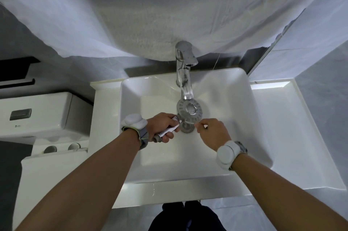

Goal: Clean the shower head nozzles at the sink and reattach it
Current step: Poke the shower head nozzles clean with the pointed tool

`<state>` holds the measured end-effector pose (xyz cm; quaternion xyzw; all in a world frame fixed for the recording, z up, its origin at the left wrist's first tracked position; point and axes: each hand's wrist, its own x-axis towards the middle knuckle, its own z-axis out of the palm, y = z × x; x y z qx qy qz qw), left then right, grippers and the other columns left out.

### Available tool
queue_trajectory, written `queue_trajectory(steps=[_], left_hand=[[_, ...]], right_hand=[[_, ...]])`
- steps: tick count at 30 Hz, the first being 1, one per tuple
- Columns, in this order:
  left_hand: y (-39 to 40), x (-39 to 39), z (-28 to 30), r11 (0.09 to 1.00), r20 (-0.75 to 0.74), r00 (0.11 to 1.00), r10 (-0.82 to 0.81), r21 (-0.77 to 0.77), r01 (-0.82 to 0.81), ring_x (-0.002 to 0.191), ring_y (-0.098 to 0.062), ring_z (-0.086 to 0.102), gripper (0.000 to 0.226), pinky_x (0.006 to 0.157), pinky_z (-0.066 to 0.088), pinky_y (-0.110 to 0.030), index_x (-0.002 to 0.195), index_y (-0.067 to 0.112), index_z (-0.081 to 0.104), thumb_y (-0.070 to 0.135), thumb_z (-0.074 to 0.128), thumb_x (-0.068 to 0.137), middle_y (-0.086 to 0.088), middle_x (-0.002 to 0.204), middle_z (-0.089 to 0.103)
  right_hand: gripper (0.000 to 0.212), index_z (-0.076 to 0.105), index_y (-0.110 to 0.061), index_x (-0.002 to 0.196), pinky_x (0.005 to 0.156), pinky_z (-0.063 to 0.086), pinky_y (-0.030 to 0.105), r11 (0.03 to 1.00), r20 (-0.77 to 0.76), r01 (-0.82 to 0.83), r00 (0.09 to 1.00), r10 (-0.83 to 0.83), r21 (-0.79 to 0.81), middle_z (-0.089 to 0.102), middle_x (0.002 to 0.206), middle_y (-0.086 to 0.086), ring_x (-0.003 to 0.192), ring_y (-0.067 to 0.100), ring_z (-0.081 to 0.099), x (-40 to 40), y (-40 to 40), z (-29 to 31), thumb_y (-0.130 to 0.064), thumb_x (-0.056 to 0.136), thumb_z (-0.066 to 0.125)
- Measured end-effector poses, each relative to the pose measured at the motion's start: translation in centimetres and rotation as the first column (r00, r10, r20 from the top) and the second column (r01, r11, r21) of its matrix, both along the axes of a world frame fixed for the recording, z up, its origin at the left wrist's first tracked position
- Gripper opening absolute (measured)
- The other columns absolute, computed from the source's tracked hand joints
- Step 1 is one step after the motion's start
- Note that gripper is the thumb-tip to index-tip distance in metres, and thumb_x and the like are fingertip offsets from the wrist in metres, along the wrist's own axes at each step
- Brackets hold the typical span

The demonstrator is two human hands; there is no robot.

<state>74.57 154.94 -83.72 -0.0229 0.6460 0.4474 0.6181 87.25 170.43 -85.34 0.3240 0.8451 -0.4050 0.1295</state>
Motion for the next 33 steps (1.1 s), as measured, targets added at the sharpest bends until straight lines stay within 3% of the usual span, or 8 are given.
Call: queue_trajectory(steps=[5, 11, 16, 20, 22, 24, 29, 33], left_hand=[[-0.4, 0.4, -0.1, 0.999, 0.042, 0.999, 0.009, 0.045, -0.011, 0.045, -0.01, 0.032, 0.012, 0.038, 0.028, -0.015, 0.11, 0.005, 0.049, 0.01, 0.041, 0.103, -0.006, 0.084, 0.047], [-1.4, 0.3, -0.8, 0.999, 0.042, 0.998, 0.04, 0.018, -0.04, 0.044, -0.01, 0.034, 0.013, 0.038, 0.029, -0.016, 0.108, 0.006, 0.052, 0.01, 0.04, 0.103, -0.007, 0.087, 0.047], [-2.1, 0.8, -1.1, 0.995, 0.051, 0.996, 0.068, 0.076, -0.072, 0.045, -0.012, 0.036, 0.018, 0.04, 0.032, -0.016, 0.118, 0.012, 0.053, 0.011, 0.044, 0.103, -0.007, 0.086, 0.053], [-3.0, 0.7, -1.4, 0.995, 0.091, 0.995, 0.039, 0.089, -0.047, 0.052, -0.025, 0.057, 0.036, 0.05, 0.052, -0.032, 0.134, 0.008, 0.042, -0.002, 0.044, 0.099, -0.019, 0.102, 0.064], [-3.2, 1.1, -1.7, 0.994, 0.149, 0.988, 0.029, 0.101, -0.045, 0.06, -0.032, 0.062, 0.043, 0.059, 0.056, -0.04, 0.129, 0.006, 0.038, -0.016, 0.039, 0.093, -0.024, 0.108, 0.062], [-2.9, 1.6, -2.3, 0.996, 0.124, 0.989, 0.082, 0.036, -0.087, 0.055, -0.03, 0.057, 0.048, 0.053, 0.053, -0.037, 0.118, 0.008, 0.037, -0.024, 0.035, 0.083, -0.022, 0.1, 0.061], [-1.3, 2.6, -3.1, 0.988, -0.056, 0.989, 0.136, -0.066, -0.14, 0.043, -0.015, 0.028, 0.016, 0.045, 0.027, -0.019, 0.089, 0.021, 0.041, 0.029, 0.055, 0.087, -0.004, 0.068, 0.044], [-0.7, 2.8, -3.3, 0.994, -0.093, 0.993, 0.068, -0.075, -0.075, 0.043, -0.014, 0.025, 0.021, 0.045, 0.026, -0.017, 0.091, 0.026, 0.041, 0.043, 0.036, 0.101, -0.004, 0.07, 0.04]], right_hand=[[0.027, 0.073, -0.017, 0.093, 0.073, 0.052, 0.031, 0.999, -0.05, 0.036, 0.998, -0.035, 0.028, 0.066, 0.084, 0.009, 0.077, 0.03, 0.061, -3.4, 1.1, 0.8, -0.036, 0.095, 0.053], [0.024, 0.07, -0.022, 0.086, 0.079, 0.054, 0.035, 0.997, 0.029, -0.064, 0.997, 0.065, -0.032, 0.069, 0.087, 0.008, 0.079, 0.029, 0.063, -0.3, -1.0, 0.0, -0.039, 0.094, 0.055], [0.031, 0.073, -0.012, 0.086, 0.07, 0.05, 0.029, 0.998, -0.015, 0.069, 0.998, -0.069, 0.015, 0.067, 0.08, 0.01, 0.077, 0.031, 0.062, -4.5, 1.4, 0.7, -0.034, 0.095, 0.053], [0.035, 0.07, -0.004, 0.085, 0.068, 0.049, 0.032, 0.999, 0.029, 0.051, 0.998, -0.051, 0.008, 0.066, 0.077, 0.013, 0.072, 0.031, 0.059, -4.0, 2.2, 0.5, -0.033, 0.095, 0.053], [0.035, 0.066, -0.001, 0.084, 0.067, 0.048, 0.033, 0.998, 0.025, 0.056, 0.998, -0.055, -0.036, 0.061, 0.073, 0.012, 0.068, 0.03, 0.054, -3.6, 1.8, 0.5, -0.031, 0.096, 0.051], [0.032, 0.065, -0.003, 0.085, 0.063, 0.046, 0.032, 0.995, 0.004, 0.053, 0.999, -0.053, -0.083, 0.06, 0.07, 0.009, 0.065, 0.028, 0.053, -3.5, 1.5, 0.7, -0.028, 0.096, 0.048], [0.023, 0.065, -0.02, 0.077, 0.063, 0.045, 0.028, 0.982, 0.011, -0.15, 0.988, 0.152, -0.112, 0.064, 0.074, 0.003, 0.064, 0.022, 0.055, -2.4, -0.5, 0.6, -0.028, 0.094, 0.051], [0.026, 0.071, -0.013, 0.083, 0.067, 0.047, 0.031, 0.989, -0.038, 0.094, 0.994, -0.099, -0.114, 0.068, 0.085, 0.011, 0.076, 0.03, 0.061, -2.7, 1.2, 0.8, -0.026, 0.096, 0.052]])
